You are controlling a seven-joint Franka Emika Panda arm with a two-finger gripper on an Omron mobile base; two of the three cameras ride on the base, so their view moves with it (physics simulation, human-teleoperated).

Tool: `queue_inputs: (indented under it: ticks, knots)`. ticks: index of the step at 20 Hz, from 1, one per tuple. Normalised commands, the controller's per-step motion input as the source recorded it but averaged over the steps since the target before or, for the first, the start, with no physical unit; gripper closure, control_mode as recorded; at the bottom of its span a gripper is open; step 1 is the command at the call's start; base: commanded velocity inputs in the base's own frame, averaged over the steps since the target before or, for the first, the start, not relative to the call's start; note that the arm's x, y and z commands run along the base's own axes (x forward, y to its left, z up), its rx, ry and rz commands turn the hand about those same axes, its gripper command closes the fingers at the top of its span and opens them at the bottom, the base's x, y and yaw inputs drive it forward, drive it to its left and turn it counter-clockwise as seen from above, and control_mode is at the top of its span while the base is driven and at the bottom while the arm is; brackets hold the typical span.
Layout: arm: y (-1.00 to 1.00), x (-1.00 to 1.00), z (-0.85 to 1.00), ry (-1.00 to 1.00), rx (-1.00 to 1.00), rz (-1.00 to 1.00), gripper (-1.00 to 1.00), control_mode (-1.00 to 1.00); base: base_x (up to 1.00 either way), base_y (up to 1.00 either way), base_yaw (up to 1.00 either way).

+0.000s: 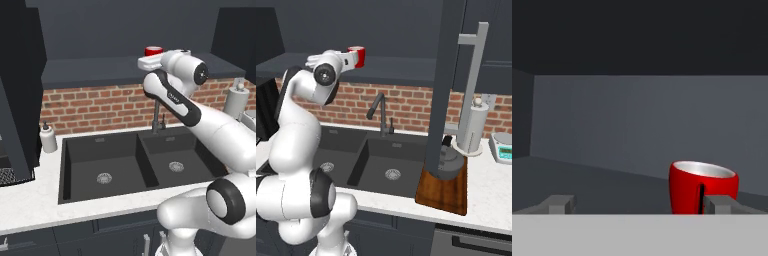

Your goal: Pick the kettle from the counter and place it on the tray. Then pick the mug from the cabinet and place it on the tray. Then close the cabinet doors.

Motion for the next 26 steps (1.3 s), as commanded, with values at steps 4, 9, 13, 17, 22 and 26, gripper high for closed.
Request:
queue_inputs:
  ticks: [4, 9, 13, 17, 22, 26]
  knots:
    - [-0.11, 0.13, 0.0, 0.0, 0.0, 0.0, -1.0, -1.0, 0.0, 0.0, 0.0]
    - [-0.13, 0.13, 0.0, 0.0, 0.0, 0.0, -1.0, -1.0, 0.0, 0.0, 0.0]
    - [-0.12, 0.06, 0.0, 0.0, 0.0, 0.0, -1.0, -1.0, 0.0, 0.0, 0.0]
    - [-0.11, 0.13, -0.03, 0.0, 0.0, 0.0, -1.0, -1.0, 0.0, 0.0, 0.0]
    - [-0.1, 0.13, 0.0, 0.0, 0.0, 0.0, -1.0, -1.0, 0.0, 0.0, 0.0]
    - [-0.03, 0.04, 0.0, 0.0, 0.0, 0.0, -1.0, -1.0, 0.0, 0.0, 0.0]
